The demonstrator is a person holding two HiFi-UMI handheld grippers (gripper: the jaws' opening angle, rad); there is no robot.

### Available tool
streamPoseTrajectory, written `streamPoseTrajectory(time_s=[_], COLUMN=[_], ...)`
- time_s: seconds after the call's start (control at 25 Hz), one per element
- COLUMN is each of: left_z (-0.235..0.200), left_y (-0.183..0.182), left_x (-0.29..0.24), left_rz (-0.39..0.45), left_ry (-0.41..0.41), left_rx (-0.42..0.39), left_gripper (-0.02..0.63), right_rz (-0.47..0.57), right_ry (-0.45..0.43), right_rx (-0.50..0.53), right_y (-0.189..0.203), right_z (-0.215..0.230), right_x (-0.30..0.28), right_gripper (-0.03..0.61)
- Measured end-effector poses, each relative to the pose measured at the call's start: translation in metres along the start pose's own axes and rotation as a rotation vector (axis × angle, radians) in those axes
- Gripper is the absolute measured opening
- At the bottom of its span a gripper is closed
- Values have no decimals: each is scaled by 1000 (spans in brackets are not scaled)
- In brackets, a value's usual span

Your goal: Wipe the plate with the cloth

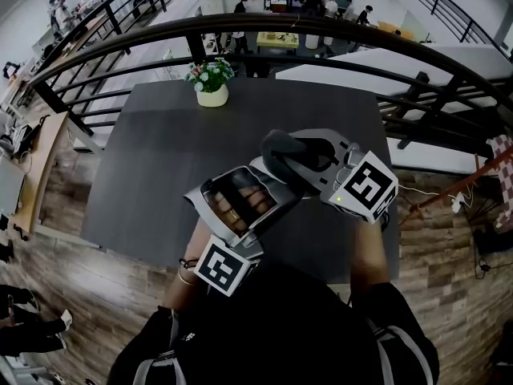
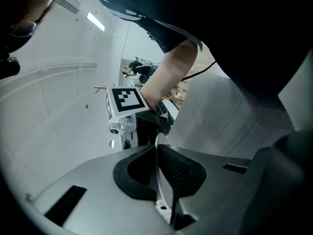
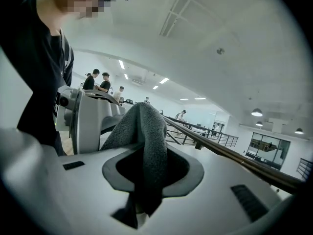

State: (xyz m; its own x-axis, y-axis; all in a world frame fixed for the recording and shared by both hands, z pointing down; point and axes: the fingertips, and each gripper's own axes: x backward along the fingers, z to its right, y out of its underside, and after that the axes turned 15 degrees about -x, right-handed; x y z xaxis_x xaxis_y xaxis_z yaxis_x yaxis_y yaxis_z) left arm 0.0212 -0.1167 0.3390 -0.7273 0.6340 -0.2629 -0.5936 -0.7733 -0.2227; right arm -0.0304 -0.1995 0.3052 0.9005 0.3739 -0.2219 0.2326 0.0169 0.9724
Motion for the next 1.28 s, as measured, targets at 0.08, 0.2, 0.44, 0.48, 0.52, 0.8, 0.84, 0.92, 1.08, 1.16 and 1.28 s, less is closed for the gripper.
streamPoseTrajectory(time_s=[0.08, 0.2, 0.44, 0.48, 0.52, 0.8, 0.84, 0.92, 1.08, 1.16, 1.28], left_z=[-1, -4, -8, -8, -9, -10, -11, -12, -16, -17, -17], left_y=[1, 2, 3, 3, 2, 0, -1, -3, -1, 2, 4], left_x=[1, 2, 6, 6, 7, 12, 10, 9, 11, 12, 11], left_rz=[-2, -2, 4, 6, 7, 23, 25, 29, 34, 28, 22], left_ry=[-1, -8, -20, -23, -26, -42, -43, -47, -60, -65, -68], left_rx=[-5, -5, -3, -2, -3, 0, 1, 5, 28, 36, 39], left_gripper=[25, 26, 28, 28, 28, 28, 29, 28, 28, 28, 28], right_rz=[0, -10, 26, 31, 36, 69, 69, 74, 84, 86, 88], right_ry=[0, 14, 23, 25, 25, 46, 55, 75, 120, 149, 182], right_rx=[-21, -62, -165, -178, -190, -261, -270, -286, -321, -341, -355], right_y=[4, 12, 22, 23, 25, 34, 36, 40, 47, 50, 52], right_z=[4, 13, 28, 30, 31, 41, 44, 50, 61, 66, 72], right_x=[-1, -1, 0, 1, 1, 5, 7, 12, 20, 24, 30], right_gripper=[80, 80, 80, 80, 80, 80, 80, 80, 80, 80, 80])
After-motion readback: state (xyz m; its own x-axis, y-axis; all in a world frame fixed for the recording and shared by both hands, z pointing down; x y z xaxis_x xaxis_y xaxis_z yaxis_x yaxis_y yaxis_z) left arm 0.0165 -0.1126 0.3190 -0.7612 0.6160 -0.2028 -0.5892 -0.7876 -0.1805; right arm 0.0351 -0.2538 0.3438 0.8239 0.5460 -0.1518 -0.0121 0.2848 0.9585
